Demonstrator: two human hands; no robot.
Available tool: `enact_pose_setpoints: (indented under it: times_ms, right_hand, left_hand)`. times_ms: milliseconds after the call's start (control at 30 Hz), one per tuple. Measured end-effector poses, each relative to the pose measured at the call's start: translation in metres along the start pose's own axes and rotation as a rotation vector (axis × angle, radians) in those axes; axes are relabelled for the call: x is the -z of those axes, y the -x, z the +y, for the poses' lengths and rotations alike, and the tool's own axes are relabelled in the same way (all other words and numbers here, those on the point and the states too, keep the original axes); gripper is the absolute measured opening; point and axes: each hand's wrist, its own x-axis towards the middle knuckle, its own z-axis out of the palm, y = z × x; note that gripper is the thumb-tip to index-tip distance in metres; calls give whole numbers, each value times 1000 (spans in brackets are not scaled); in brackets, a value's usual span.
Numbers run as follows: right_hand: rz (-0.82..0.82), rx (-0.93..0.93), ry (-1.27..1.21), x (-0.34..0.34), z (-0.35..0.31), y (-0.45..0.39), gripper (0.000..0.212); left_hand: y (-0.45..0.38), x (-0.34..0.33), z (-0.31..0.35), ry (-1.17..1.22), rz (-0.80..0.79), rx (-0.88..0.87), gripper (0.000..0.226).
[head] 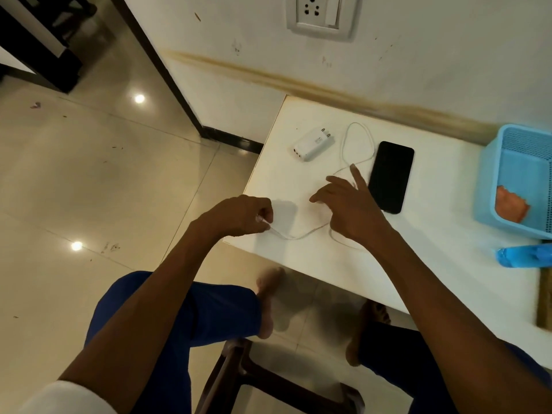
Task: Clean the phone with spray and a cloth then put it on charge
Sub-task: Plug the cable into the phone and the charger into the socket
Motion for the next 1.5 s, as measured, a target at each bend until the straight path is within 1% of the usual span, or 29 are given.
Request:
enact_pose_setpoints:
  times_ms: [67, 100, 133, 200, 300, 400, 467, 533, 600, 667, 733, 767, 833, 933, 1000, 1100, 1167, 1267, 1333, 1367, 1400, 1467, 1500]
  right_hand:
    - [-27, 80, -23, -4, -9, -1, 51]
    - [-34, 104, -77, -6, -12, -2, 46]
    - [-29, 107, -161, -8, -13, -3, 39]
    - [-2, 52, -308, -8, -13, -5, 27]
    - [-22, -34, -320, -8, -14, -6, 33]
    - [-28, -97, -347, -7, -17, -5, 28]
    - [-53, -143, -369, -5, -12, -2, 26]
    - [-70, -203, -429, -1, -9, 0, 26]
    - [-45, -255, -487, 3, -4, 6, 25]
    - [6, -283, -546, 5, 1, 11, 29]
    - [56, -318, -643, 5, 3, 15, 34]
    - [82, -341, -703, 6, 4, 17, 36]
    - [133, -380, -824, 7, 5, 19, 37]
    - [207, -440, -1005, 9, 7, 24, 37]
    - [267, -458, -1068, 10, 7, 27, 31]
    - [344, -459, -1081, 11, 7, 29, 24]
    - [355, -458, -1112, 12, 7, 27, 23]
    - [369, -460, -1165, 11, 11, 23, 24]
    - [380, -456, -1211, 12, 12, 20, 25]
    - [388, -451, -1238, 12, 12, 18, 26]
    - [397, -451, -1256, 12, 13, 16, 27]
    - [415, -475, -1237, 12, 13, 10, 27]
    - [426, -497, -1214, 12, 13, 7, 25]
  left_hand:
    - [-5, 7, 5, 154, 68, -36, 12]
    - [-8, 10, 9, 226, 113, -50, 13]
    - [-11, 13, 14, 282, 165, -52, 14]
    - [-17, 17, 21, 353, 247, -30, 14]
    - [-24, 20, 31, 472, 271, -41, 12]
    - [-27, 23, 40, 675, 277, -64, 15]
    - [-30, 25, 46, 726, 255, -81, 19]
    - [-30, 28, 46, 761, 268, -78, 23]
    - [-36, 30, 48, 737, 368, -44, 22]
    - [-48, 32, 54, 586, 521, 19, 19]
    - [-63, 34, 60, 467, 634, 57, 23]
    - [-70, 34, 64, 438, 662, 53, 29]
    - [-84, 32, 71, 378, 664, 26, 42]
    - [-106, 28, 78, 221, 591, 30, 56]
    - [-119, 25, 81, 137, 594, 55, 56]
    - [-132, 25, 83, 75, 657, 98, 49]
    - [-138, 24, 82, 91, 679, 102, 48]
    - [-142, 24, 80, 162, 674, 114, 55]
    - [-142, 26, 82, 248, 650, 153, 60]
    - [-141, 29, 83, 356, 641, 185, 60]
    - [-140, 34, 83, 533, 637, 218, 59]
    - [-136, 46, 81, 1018, 621, 255, 48]
    - [-133, 50, 79, 1240, 578, 246, 41]
